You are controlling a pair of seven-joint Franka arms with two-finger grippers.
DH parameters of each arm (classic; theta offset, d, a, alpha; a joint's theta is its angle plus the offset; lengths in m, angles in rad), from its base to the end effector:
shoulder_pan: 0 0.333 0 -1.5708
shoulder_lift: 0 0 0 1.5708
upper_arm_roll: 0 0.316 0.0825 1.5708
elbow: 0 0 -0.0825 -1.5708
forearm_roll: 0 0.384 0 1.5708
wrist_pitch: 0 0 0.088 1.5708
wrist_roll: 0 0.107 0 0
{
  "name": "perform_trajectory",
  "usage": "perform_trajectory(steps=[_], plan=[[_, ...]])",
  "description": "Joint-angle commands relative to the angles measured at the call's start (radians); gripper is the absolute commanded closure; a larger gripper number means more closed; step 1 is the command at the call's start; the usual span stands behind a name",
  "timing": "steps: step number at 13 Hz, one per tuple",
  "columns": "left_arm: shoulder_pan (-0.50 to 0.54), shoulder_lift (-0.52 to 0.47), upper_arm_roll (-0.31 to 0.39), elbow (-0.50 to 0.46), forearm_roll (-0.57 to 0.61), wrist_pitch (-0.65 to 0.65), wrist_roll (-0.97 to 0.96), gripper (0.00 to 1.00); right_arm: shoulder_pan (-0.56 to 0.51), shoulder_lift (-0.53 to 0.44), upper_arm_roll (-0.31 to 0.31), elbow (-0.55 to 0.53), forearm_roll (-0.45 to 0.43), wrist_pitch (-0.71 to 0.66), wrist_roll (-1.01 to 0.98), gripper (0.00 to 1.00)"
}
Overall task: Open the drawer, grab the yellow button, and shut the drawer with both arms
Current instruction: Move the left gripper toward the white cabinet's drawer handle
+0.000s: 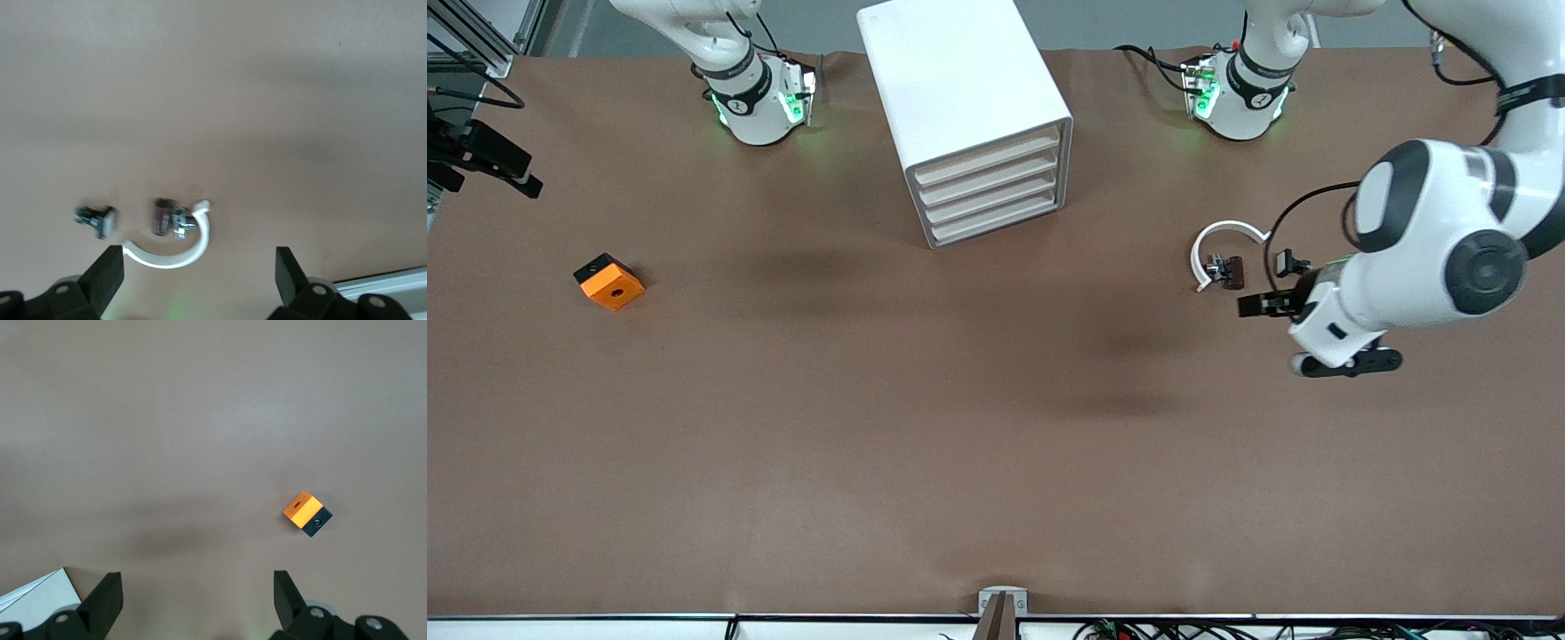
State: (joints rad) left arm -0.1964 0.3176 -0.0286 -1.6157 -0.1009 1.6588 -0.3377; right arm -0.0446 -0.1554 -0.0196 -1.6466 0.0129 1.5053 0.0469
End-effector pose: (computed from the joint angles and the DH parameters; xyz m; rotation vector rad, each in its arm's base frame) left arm 0.6037 -0.1467 0.4222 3.0738 0.2088 -0.4551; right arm 0.4973 -0.0314 0.6650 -3.1210 0.1717 -0.0222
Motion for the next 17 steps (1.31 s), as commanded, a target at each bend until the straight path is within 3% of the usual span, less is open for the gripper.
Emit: perform_trajectory(steps=[1, 3, 9, 17], plan=[[-0.070, 0.041, 0.003, 0.027, -0.022, -0.004, -0.162, 0.00, -0.014, -0.027, 0.012, -0.025, 0.002, 0.010, -0.013, 0.00], [-0.101, 0.072, 0.001, 0.054, -0.034, -0.005, -0.278, 0.00, -0.015, -0.027, 0.012, -0.025, 0.002, 0.009, -0.013, 0.00], [-0.132, 0.132, 0.000, 0.094, -0.293, -0.025, -0.654, 0.00, -0.017, -0.027, 0.010, -0.025, 0.001, 0.006, -0.013, 0.00], [-0.141, 0.228, -0.017, 0.128, -0.489, -0.157, -1.290, 0.00, -0.017, -0.027, 0.010, -0.025, 0.001, 0.001, -0.013, 0.00]])
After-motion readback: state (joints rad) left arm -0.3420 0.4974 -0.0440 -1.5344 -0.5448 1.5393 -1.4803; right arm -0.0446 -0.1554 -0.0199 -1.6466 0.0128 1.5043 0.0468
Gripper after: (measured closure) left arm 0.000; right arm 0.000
